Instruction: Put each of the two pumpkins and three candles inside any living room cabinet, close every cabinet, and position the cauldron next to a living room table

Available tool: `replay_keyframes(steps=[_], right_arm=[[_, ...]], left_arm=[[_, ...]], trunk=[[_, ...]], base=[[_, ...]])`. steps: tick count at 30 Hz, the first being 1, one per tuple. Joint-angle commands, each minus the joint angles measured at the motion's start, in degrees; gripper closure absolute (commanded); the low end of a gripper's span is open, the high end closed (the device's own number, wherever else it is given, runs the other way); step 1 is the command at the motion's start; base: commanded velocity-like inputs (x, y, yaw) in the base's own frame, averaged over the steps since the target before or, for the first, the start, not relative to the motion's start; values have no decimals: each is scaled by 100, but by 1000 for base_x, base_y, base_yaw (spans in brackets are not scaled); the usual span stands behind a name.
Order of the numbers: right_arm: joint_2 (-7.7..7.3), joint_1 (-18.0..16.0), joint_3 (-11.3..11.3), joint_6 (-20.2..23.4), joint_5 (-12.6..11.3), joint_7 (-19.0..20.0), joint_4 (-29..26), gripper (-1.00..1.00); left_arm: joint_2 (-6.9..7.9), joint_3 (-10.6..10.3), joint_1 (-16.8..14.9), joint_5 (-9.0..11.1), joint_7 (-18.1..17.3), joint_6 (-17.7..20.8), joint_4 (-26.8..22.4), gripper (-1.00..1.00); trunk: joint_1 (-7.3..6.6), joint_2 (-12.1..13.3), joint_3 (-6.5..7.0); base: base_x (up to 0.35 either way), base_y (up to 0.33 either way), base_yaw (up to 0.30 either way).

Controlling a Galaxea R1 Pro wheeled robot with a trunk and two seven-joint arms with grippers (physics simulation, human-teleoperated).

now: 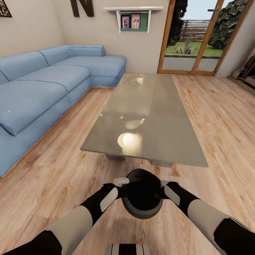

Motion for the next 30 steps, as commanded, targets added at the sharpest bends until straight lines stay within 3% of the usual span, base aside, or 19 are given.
replay_keyframes(steps=[1, 30], right_arm=[[-9, 8, 60, -248, -11, -41, 158, 100], [-9, 8, 60, -248, -11, -41, 158, 100]], left_arm=[[3, -36, -6, 56, 49, 3, -12, 100], [3, -28, -6, 64, 49, -1, -42, 100]], trunk=[[5, 1, -6], [10, -2, -51]], base=[[95, 0, 0], [4, 0, 0]])
